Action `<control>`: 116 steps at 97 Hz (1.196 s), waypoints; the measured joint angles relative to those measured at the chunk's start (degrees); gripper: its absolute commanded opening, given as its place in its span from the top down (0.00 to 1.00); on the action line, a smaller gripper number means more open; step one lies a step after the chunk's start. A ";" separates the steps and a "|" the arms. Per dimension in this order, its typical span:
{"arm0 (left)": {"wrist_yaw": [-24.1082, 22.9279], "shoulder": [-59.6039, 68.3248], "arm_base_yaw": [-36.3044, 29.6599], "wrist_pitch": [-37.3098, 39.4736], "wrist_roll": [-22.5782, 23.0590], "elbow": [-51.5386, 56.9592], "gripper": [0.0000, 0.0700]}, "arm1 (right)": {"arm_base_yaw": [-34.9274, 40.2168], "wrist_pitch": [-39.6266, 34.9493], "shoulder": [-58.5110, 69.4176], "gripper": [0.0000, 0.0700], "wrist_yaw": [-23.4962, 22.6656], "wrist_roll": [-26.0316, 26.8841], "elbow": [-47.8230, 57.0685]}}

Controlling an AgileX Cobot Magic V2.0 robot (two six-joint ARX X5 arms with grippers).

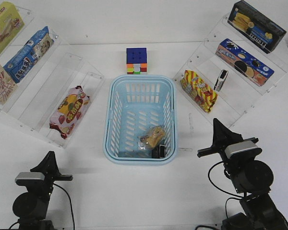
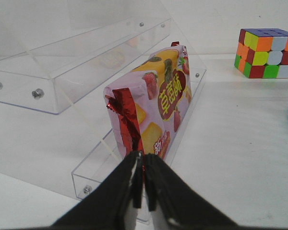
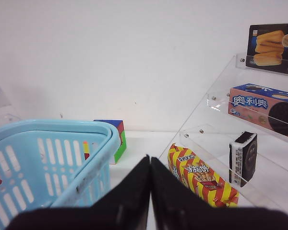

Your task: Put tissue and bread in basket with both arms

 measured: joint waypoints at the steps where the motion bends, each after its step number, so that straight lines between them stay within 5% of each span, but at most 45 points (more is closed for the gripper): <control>1: -0.02 0.00 0.00 0.02 0.00 0.00 1.00 | 0.00 0.00 0.00 1.00 0.00 -0.09 0.00; 45: -0.02 0.00 0.00 0.00 0.00 0.00 1.00 | -14.49 -1.29 -17.49 1.00 -6.12 -13.53 -20.90; 73: -0.02 0.00 0.00 0.00 0.00 0.00 1.00 | -16.65 -11.47 -30.03 1.00 -4.26 -13.29 -29.90; 116: -0.02 0.02 0.00 -0.13 0.00 0.00 1.00 | -18.08 -9.49 -31.15 1.00 -2.82 -10.40 -29.88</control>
